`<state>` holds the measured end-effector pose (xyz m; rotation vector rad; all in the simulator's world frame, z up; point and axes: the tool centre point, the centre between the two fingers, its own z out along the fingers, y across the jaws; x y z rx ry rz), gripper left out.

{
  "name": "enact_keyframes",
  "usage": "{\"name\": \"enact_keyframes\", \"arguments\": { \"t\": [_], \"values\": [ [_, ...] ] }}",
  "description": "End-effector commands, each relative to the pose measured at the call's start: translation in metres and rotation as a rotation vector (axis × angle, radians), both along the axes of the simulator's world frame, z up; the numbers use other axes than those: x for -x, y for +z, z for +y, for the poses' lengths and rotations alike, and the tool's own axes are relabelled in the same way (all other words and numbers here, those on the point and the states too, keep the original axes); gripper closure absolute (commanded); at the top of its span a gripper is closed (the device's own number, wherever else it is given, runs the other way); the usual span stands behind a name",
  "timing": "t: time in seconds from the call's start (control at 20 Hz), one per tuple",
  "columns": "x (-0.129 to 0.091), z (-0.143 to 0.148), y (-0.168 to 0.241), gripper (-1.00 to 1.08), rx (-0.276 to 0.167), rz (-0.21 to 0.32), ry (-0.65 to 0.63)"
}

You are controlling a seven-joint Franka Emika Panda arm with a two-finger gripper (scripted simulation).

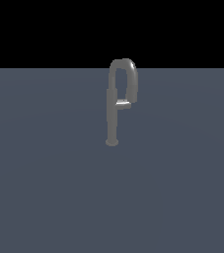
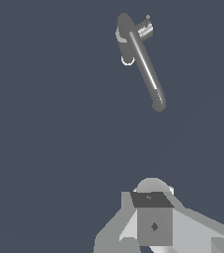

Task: Turn on the faucet by rotating a designated handle.

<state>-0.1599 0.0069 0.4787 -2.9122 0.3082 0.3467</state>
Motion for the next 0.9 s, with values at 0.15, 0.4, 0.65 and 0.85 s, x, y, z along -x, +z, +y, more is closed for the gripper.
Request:
{"name": "enact_keyframes", "arguments": {
  "t": [0.15, 0.4, 0.65, 0.85],
  "values": [
    [-0.030, -0.002, -0.008, 1.08, -0.066, 0.085, -0.065],
    [-0.057, -0.005, -0.019, 1.08, -0.127, 0.164, -0.125],
    [-0.083, -0.010, -0.031, 1.08, -0.190, 0.245, -0.186],
    [-0.103, -0.014, -0.043, 1.08, -0.242, 0.310, -0.235]
  ]
}}
